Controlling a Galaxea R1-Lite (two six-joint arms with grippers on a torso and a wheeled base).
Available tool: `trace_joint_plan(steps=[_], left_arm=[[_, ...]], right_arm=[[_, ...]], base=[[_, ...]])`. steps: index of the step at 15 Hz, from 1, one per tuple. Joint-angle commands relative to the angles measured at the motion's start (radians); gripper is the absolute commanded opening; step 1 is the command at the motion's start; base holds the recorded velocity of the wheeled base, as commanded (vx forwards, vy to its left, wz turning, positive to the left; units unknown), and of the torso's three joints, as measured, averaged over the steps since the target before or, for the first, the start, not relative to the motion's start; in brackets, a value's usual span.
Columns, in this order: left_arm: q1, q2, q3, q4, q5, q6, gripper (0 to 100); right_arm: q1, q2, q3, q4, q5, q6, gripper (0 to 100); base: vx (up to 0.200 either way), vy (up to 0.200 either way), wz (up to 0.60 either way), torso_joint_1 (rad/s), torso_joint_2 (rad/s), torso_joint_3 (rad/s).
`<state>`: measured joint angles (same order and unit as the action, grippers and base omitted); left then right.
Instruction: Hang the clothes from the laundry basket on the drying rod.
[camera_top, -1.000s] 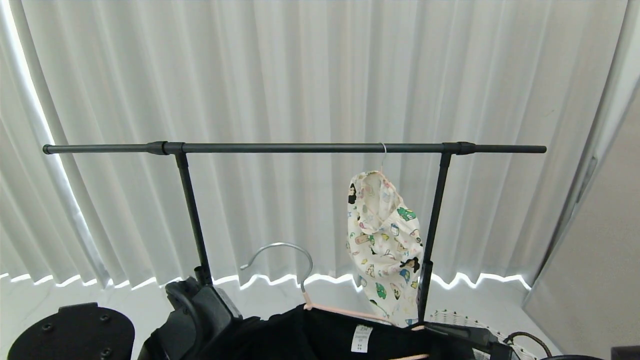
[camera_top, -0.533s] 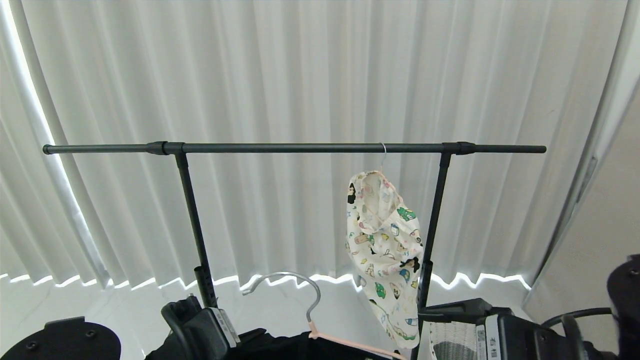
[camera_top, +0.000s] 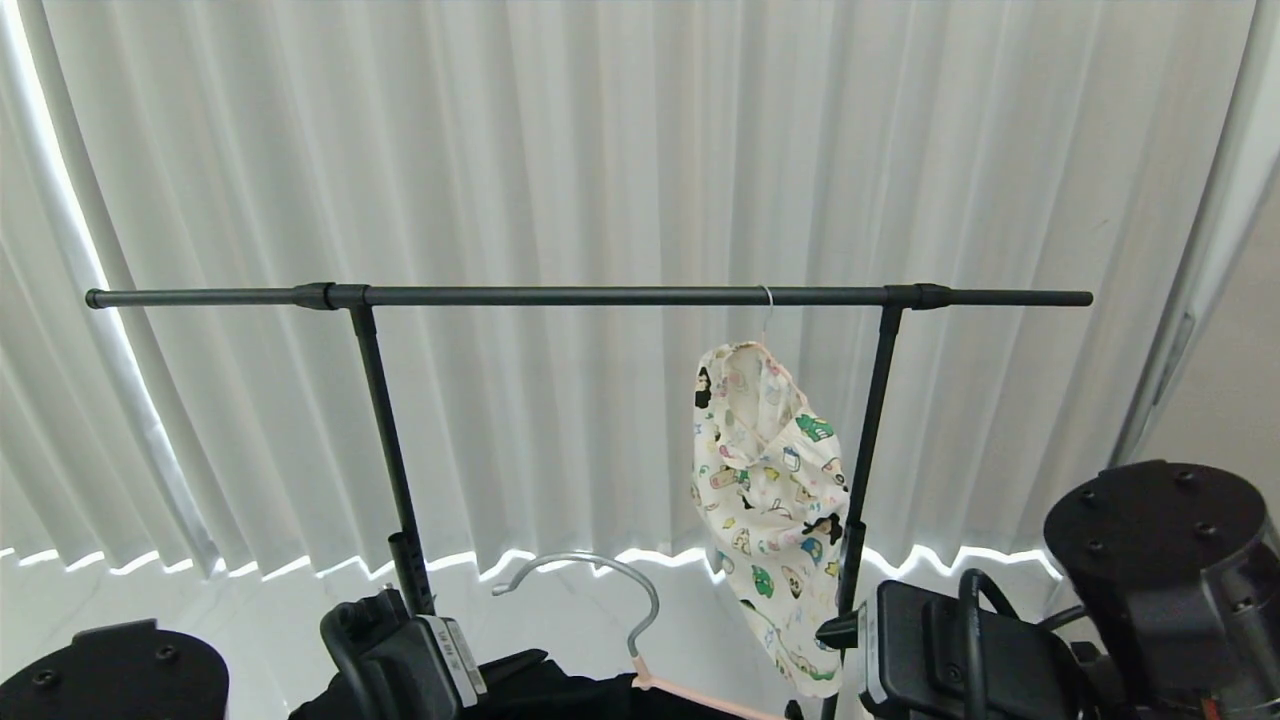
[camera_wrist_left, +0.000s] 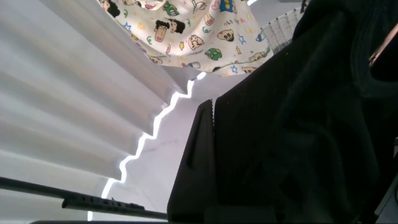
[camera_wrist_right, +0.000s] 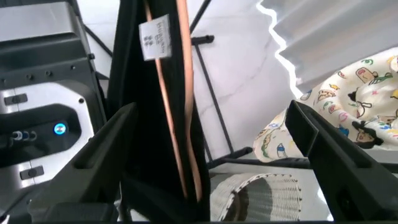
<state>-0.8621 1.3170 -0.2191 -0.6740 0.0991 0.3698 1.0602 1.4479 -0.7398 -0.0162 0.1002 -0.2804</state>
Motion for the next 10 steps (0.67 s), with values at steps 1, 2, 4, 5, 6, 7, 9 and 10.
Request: trace_joint_plan(steps=[1,2,4,5,6,7,9,10], left_arm=[[0.000,0.001,-0.011,0.001,0.001,0.000,0],[0.000,0.001,-0.017,0.001,0.001,0.000,0],[0.000,-0.002,-0.017,0.002,0.001,0.000,0],[0.000,-0.002,-0.017,0.001,0.001,0.000,0],[0.000,-0.002,-0.020,0.001,0.001,0.000,0],[0.000,-0.002,-0.025,0.001,0.001,0.000,0],[0.000,-0.002,-0.034,0.001,0.001,0.000,0],[0.000,-0.004,-0.040,0.001,0.001,0.000,0]], right_arm=[[-0.002,0.057,-0.027,-0.001,-0.001,0.017,100],[-0.002,0.071,-0.027,-0.005,-0.001,0.037,100],[-0.002,0.071,-0.029,-0.005,-0.002,0.060,100],[-0.003,0.068,-0.029,-0.007,-0.002,0.067,100],[-0.003,0.068,-0.033,-0.008,-0.002,0.069,0],[-0.003,0.071,-0.035,-0.015,-0.002,0.069,0],[-0.003,0.077,-0.035,-0.022,-0.004,0.069,0],[-0.003,0.080,-0.035,-0.025,-0.004,0.069,0]], base=[[0.000,0.000,0.00,0.000,0.00,0.000],[0.000,0.000,0.00,0.000,0.00,0.000],[0.000,0.000,0.00,0.000,0.00,0.000],[0.000,0.000,0.00,0.000,0.00,0.000],[0.000,0.000,0.00,0.000,0.00,0.000],[0.000,0.000,0.00,0.000,0.00,0.000],[0.000,0.000,0.00,0.000,0.00,0.000],[0.000,0.000,0.00,0.000,0.00,0.000]])
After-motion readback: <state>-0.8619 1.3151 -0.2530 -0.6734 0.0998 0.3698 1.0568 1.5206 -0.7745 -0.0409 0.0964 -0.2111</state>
